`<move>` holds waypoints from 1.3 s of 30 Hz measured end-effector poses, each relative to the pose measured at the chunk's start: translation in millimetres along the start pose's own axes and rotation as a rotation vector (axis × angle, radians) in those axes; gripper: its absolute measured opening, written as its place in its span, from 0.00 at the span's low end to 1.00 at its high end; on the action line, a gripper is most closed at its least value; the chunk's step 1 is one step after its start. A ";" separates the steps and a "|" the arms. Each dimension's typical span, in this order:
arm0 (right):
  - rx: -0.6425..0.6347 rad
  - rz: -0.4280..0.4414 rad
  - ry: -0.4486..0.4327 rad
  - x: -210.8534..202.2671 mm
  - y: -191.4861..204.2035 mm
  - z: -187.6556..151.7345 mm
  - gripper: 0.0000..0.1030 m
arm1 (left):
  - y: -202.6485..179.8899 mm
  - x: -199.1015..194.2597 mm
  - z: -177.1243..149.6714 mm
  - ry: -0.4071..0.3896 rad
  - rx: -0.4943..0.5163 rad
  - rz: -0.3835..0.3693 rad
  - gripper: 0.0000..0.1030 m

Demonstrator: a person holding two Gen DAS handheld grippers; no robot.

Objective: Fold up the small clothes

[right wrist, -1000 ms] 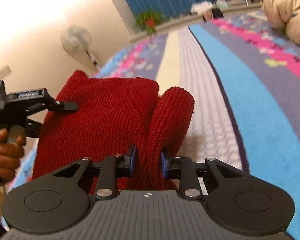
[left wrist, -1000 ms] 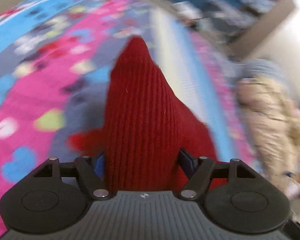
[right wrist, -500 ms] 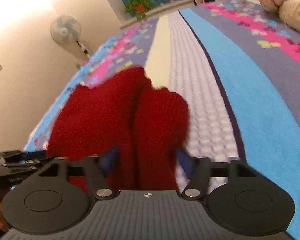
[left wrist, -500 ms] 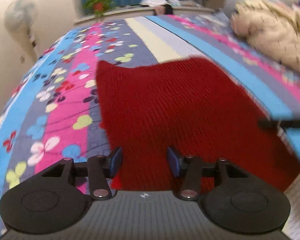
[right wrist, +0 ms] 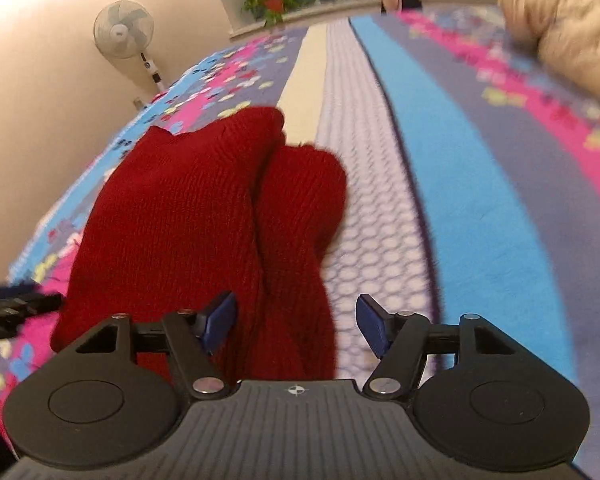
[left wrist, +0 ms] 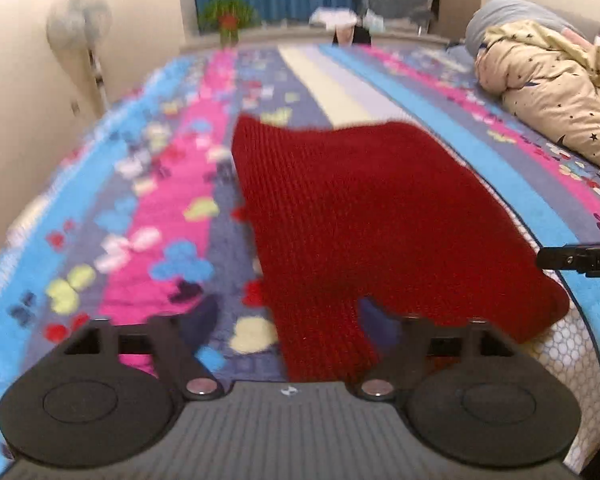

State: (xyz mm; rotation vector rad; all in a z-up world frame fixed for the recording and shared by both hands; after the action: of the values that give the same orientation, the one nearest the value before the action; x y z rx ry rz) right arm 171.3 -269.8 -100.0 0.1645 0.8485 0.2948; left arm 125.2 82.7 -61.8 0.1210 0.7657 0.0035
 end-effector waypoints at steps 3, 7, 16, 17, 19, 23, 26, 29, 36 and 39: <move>-0.081 -0.090 -0.033 -27.4 1.2 0.6 0.70 | -8.4 -33.1 -1.1 -0.047 -0.001 -0.018 0.87; -0.096 -0.164 -0.061 -57.8 -0.7 -6.2 0.81 | -21.9 -81.7 -7.2 -0.127 -0.014 -0.018 0.88; -0.138 -0.155 -0.078 -104.7 29.9 -43.0 0.92 | -56.2 -128.9 -37.4 -0.221 -0.051 -0.012 0.98; -0.143 -0.154 -0.074 -106.2 34.0 -46.7 0.92 | -58.2 -127.2 -38.3 -0.211 -0.060 -0.021 0.98; -0.163 -0.151 -0.066 -105.8 41.9 -51.3 0.92 | -53.5 -118.9 -37.5 -0.191 -0.101 -0.020 0.98; -0.203 -0.153 -0.058 -98.9 52.9 -53.1 0.92 | -38.0 -100.2 -44.3 -0.112 -0.160 0.025 0.99; -0.216 -0.161 -0.041 -92.1 54.6 -56.0 0.92 | -33.7 -96.2 -48.8 -0.083 -0.170 0.033 0.99; -0.216 -0.167 -0.030 -88.6 54.7 -57.5 0.92 | -34.2 -94.4 -50.7 -0.071 -0.164 0.025 0.99; -0.213 -0.164 -0.030 -88.7 54.1 -57.3 0.92 | -34.2 -90.8 -53.3 -0.068 -0.156 0.032 0.99; -0.207 -0.162 -0.027 -88.7 51.7 -56.9 0.92 | -35.8 -89.7 -52.9 -0.064 -0.157 0.030 0.99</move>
State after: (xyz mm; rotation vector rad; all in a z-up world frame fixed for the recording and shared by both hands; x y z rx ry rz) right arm 63.0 -247.8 -60.5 -0.0927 0.7942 0.2256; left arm 22.5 48.6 -41.6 -0.0165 0.6964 0.0881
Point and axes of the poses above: each gripper's, at about its wrist camera, not at the fingertips, and x roughly the way its jaws point, y to its left, z to its top, the point moved 10 cm from there along x, roughly the way its jaws point, and after that the axes turned 2 degrees about -x, right-handed, at the moved point
